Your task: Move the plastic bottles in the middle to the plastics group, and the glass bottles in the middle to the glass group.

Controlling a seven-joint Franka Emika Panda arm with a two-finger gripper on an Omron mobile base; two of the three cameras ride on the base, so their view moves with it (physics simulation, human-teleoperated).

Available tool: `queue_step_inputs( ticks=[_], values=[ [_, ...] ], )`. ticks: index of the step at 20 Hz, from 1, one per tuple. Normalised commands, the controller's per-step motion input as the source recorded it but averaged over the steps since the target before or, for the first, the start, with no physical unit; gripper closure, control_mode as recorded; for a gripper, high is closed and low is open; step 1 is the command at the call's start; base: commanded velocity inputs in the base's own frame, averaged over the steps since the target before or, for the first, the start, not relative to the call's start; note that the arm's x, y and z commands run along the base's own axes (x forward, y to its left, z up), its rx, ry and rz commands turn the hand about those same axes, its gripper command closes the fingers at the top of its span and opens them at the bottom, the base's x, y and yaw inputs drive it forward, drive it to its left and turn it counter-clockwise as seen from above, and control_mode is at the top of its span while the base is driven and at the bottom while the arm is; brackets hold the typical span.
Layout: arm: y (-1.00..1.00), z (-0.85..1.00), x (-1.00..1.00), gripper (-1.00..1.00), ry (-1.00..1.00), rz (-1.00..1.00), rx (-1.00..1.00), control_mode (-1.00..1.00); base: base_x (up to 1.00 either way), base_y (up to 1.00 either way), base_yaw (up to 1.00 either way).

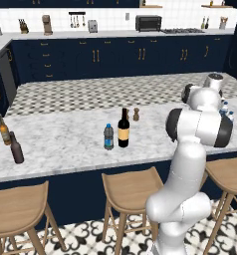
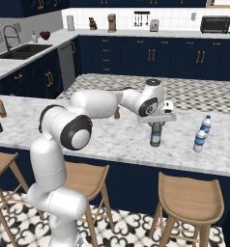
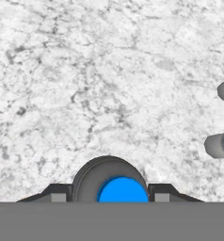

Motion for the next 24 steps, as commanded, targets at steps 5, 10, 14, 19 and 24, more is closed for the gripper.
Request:
queue_step_inputs(
  ticks=[5,10,14,19,24],
  values=[
    [-0.59,-0.01,-0.06,1.0,-0.04,-0.05,0.11,-1.0,0.0,0.0,0.0],
    [-0.05,0.02,-0.3,1.0,0.01,-0.04,-0.06,-1.0,0.0,0.0,0.0],
    [0.0,-0.01,-0.31,1.0,0.0,-0.03,-0.08,-1.0,0.0,0.0,0.0],
    [-0.03,-0.01,-0.03,1.0,0.0,-0.03,-0.13,-1.0,0.0,0.0,0.0],
    [-0.37,-0.13,0.04,1.0,0.0,-0.04,0.01,-1.0,0.0,0.0,0.0]
  ],
)
